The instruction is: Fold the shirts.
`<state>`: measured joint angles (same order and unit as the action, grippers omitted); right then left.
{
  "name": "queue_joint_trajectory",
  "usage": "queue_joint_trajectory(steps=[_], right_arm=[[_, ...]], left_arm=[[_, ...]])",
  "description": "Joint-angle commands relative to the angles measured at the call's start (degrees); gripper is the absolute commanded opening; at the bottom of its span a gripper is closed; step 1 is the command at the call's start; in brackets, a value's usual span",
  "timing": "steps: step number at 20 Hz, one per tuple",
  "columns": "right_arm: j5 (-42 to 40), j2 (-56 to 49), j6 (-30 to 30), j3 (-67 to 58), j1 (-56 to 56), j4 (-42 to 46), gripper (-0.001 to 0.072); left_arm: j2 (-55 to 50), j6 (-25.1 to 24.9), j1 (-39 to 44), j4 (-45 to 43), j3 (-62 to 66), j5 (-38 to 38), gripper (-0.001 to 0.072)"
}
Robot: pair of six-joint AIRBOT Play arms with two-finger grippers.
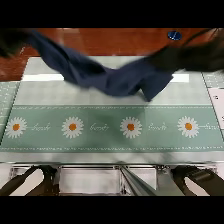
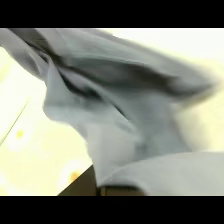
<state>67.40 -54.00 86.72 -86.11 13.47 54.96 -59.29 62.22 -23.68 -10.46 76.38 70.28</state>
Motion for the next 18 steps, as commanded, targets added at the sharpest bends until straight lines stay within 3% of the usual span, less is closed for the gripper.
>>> queue_joint_trajectory(steps=[1,5,12,14,18], right_arm=[[8.20,5.51,5.27,-16.98,-0.63,13.25,0.0022],[16.00,12.28,6.93,-20.85,-0.63,16.74,0.0023],[33.40,18.88,11.19,-20.74,-0.63,28.09,0.0023],[33.99,18.86,11.39,-19.32,-0.63,28.52,0.0023],[28.83,18.86,11.63,-7.93,-0.63,24.72,0.0022]], left_arm=[[10.14,1.40,-7.93,4.83,9.29,-3.17,0.0022],[16.96,1.55,-7.34,-1.57,17.86,-2.56,0.0022],[29.20,16.13,11.82,-54.95,28.79,-1.42,0.0022],[31.01,19.54,17.99,-60.78,27.74,1.86,0.0022],[29.79,22.08,22.03,-61.13,18.97,9.97,0.0022]])
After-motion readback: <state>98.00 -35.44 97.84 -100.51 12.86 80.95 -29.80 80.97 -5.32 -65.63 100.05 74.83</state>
